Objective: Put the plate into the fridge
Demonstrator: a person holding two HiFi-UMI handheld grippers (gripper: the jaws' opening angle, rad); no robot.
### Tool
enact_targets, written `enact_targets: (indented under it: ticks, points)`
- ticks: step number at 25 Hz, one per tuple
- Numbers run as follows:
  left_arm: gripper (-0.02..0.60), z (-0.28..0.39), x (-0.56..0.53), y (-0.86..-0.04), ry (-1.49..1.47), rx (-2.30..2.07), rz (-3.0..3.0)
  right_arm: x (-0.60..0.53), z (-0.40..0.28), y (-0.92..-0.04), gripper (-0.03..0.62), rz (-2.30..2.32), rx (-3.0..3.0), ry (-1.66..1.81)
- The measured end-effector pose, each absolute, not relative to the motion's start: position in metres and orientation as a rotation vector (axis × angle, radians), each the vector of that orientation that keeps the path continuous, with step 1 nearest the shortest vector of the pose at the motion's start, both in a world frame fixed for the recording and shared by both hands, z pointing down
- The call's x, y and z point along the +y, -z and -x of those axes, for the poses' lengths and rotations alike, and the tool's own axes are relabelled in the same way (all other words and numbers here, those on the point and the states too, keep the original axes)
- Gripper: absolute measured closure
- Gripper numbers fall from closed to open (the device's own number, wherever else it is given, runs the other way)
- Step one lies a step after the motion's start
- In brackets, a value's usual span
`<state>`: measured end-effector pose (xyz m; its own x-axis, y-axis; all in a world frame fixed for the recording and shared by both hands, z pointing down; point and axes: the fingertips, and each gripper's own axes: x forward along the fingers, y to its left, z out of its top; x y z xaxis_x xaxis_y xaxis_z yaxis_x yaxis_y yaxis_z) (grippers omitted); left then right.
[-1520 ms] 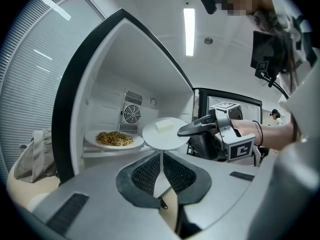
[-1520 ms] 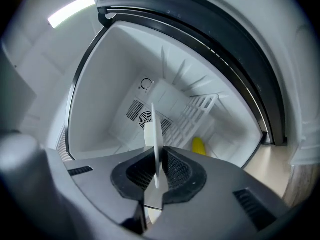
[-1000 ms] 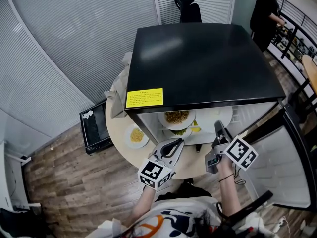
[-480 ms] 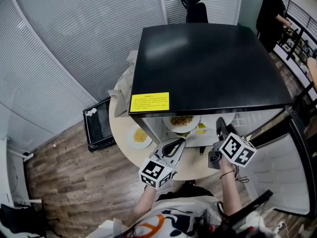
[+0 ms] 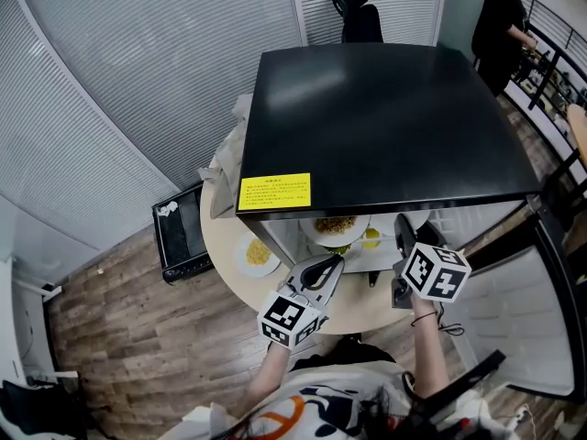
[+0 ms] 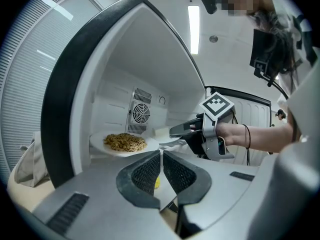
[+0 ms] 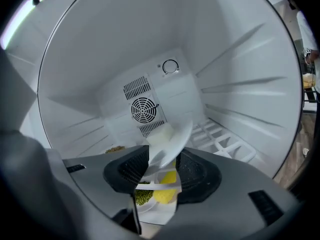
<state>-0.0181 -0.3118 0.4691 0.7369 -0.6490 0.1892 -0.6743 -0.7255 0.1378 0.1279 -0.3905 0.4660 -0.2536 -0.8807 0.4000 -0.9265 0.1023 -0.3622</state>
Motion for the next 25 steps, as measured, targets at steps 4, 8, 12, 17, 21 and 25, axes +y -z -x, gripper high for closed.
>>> enact_targets:
  ticks: [4,8,12,17,21,25]
  points:
    - [0.561,0.017,-0.311,-0.469,-0.192,-1.049,-2.745,-0.391,-0.128,-0.462,0.404,-1.862,-2.242,-0.752]
    - [0.561,0.017,-0.310,-0.468,-0.191,-1.052,-2.748,-0.390,-0.132,-0.465,0.310,-1.888,-2.172,-0.716]
    - [0.561,0.020,-0.310,-0.469,-0.195,-1.062,-2.744,-0.387,-0.137,-0.468,0.290,-1.915,-2.123,-0.713]
    - [0.561,0.022,-0.308,-0.468,-0.194,-1.069,-2.744,-0.387,-0.137,-0.467,0.278,-1.894,-2.074,-0.624]
    - [0.561,0.022,-0.305,-0.468,-0.202,-1.061,-2.750,-0.385,-0.138,-0.471,0.275,-1.890,-2.054,-0.600]
    - [0.561,0.023,-0.305,-0.467,-0.202,-1.066,-2.752,-0.386,-0.138,-0.472,0.273,-1.882,-2.061,-0.599]
